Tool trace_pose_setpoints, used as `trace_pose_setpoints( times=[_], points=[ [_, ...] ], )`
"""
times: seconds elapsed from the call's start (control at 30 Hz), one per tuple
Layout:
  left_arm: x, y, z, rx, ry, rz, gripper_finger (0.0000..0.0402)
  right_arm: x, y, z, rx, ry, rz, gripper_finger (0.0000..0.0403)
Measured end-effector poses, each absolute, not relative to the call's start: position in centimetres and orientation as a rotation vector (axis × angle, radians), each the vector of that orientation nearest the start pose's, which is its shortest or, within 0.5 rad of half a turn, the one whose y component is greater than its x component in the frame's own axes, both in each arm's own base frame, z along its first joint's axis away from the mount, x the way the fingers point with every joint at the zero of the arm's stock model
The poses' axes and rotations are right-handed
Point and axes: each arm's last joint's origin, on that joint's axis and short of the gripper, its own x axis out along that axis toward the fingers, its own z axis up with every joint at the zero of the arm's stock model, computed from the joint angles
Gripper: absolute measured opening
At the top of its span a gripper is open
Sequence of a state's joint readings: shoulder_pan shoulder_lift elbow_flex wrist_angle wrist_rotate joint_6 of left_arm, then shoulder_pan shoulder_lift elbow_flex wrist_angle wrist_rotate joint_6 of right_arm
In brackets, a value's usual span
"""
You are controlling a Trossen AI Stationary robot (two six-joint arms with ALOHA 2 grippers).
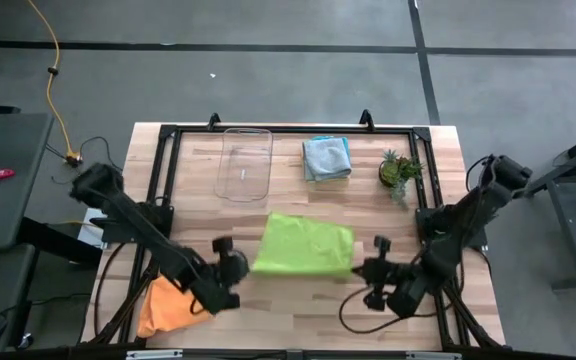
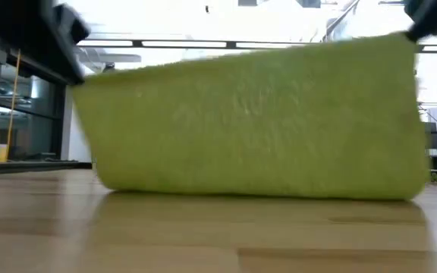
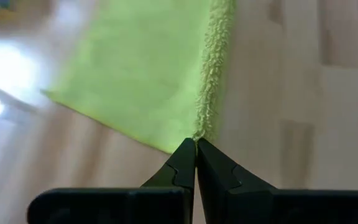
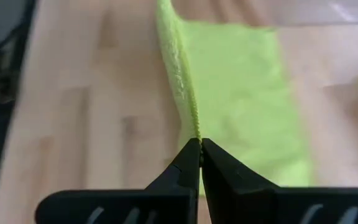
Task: Fold microfiber towels
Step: Fold the green microfiber cloth
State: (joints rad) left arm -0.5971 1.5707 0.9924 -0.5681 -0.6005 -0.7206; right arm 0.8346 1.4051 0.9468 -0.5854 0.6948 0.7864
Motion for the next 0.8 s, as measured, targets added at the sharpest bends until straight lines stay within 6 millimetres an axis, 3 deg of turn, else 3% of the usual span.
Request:
trace_pose_setpoints(
  times=[0.2, 0.4, 0.6, 0.8],
  points=[
    [26.6, -18.8, 15.6, -0.182, 0.928, 0.241, 0.0000, 19.3, 21.5, 19.8, 0.135, 0.756, -0.074, 0.0000],
    [26.6, -20.6, 14.8, -0.287, 0.929, 0.157, 0.0000, 18.9, 23.9, 19.9, 0.173, 0.762, -0.044, 0.0000],
    [26.2, -18.8, 17.6, -0.216, 0.861, 0.214, 0.0000, 19.1, 22.7, 20.4, 0.141, 0.722, -0.181, 0.0000],
    [26.4, -15.3, 19.3, -0.100, 0.814, 0.379, 0.0000, 19.7, 19.9, 18.9, 0.165, 0.750, -0.399, 0.0000]
  ],
)
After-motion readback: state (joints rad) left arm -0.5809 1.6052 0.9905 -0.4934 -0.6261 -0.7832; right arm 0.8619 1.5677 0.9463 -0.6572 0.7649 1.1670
